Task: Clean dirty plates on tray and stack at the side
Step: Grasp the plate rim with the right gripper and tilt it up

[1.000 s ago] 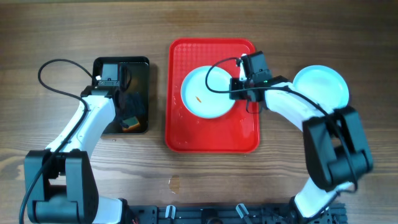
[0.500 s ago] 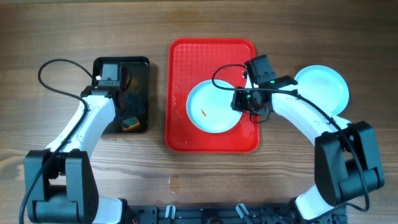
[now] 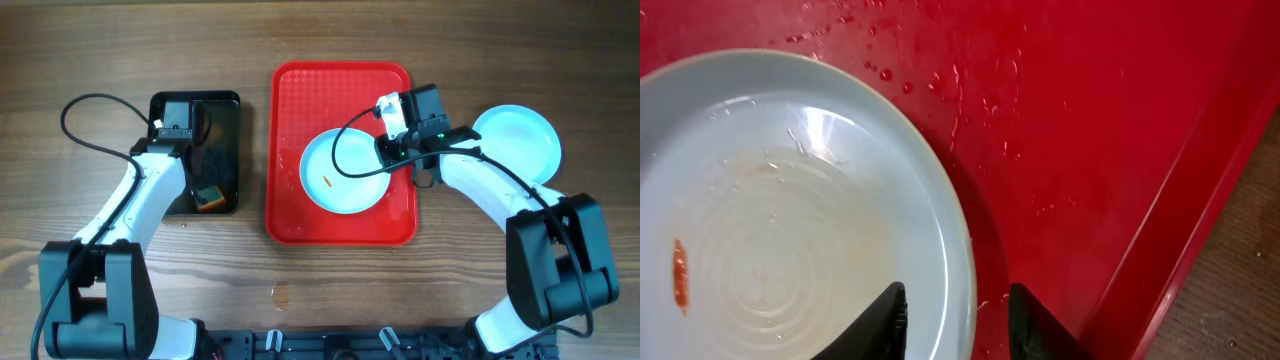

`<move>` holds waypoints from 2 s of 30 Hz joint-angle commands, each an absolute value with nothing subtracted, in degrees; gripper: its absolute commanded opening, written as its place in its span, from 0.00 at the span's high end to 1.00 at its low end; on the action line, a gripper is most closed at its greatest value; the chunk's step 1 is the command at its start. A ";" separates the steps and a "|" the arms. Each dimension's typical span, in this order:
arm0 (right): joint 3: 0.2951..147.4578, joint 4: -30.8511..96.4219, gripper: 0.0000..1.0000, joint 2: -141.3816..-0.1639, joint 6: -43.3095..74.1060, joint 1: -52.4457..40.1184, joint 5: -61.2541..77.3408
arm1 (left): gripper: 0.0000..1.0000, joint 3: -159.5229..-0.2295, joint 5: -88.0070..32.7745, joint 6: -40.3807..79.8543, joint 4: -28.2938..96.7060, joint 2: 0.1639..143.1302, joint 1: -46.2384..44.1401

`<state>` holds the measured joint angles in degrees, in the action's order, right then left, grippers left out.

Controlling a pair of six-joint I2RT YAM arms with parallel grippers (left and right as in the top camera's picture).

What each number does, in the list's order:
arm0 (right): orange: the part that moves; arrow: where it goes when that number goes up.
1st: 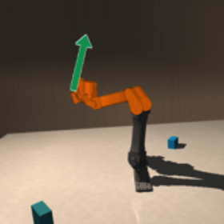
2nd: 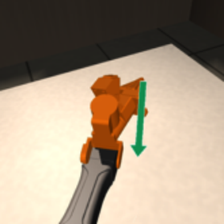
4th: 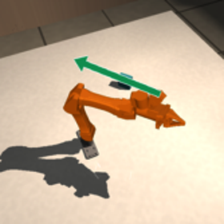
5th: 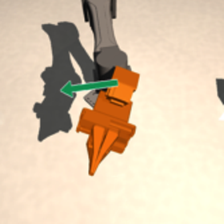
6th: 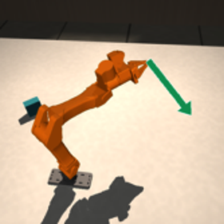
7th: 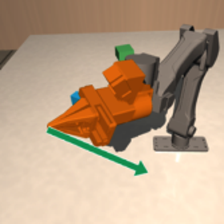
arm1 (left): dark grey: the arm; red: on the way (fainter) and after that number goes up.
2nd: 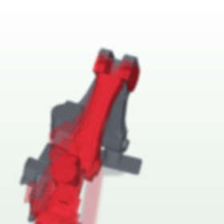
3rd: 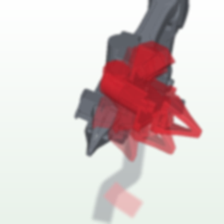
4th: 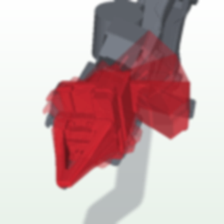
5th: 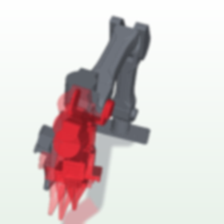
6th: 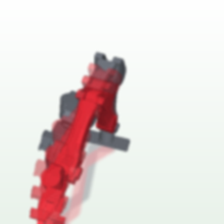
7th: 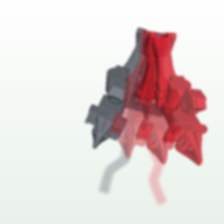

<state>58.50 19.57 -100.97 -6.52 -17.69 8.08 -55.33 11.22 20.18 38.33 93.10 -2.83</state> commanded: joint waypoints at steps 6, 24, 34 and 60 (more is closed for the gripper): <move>57.67 18.98 0.83 -106.45 2.61 -17.65 6.37 | 0.00 -55.40 -9.50 19.92 43.44 92.99 -2.72; 57.67 25.30 0.76 -105.86 19.25 -17.61 9.85 | 0.00 -57.76 -10.72 19.90 47.64 89.67 -2.70; 57.67 24.29 0.85 -105.86 11.97 -17.61 9.85 | 0.18 -55.77 0.10 28.32 45.12 91.42 -2.76; 57.67 24.25 0.84 -105.86 12.21 -17.61 9.93 | 0.96 -62.52 1.13 19.49 45.69 90.06 -2.76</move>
<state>58.30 24.34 -104.79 13.10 -17.69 10.44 -62.98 1.02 21.63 47.44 90.43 -2.79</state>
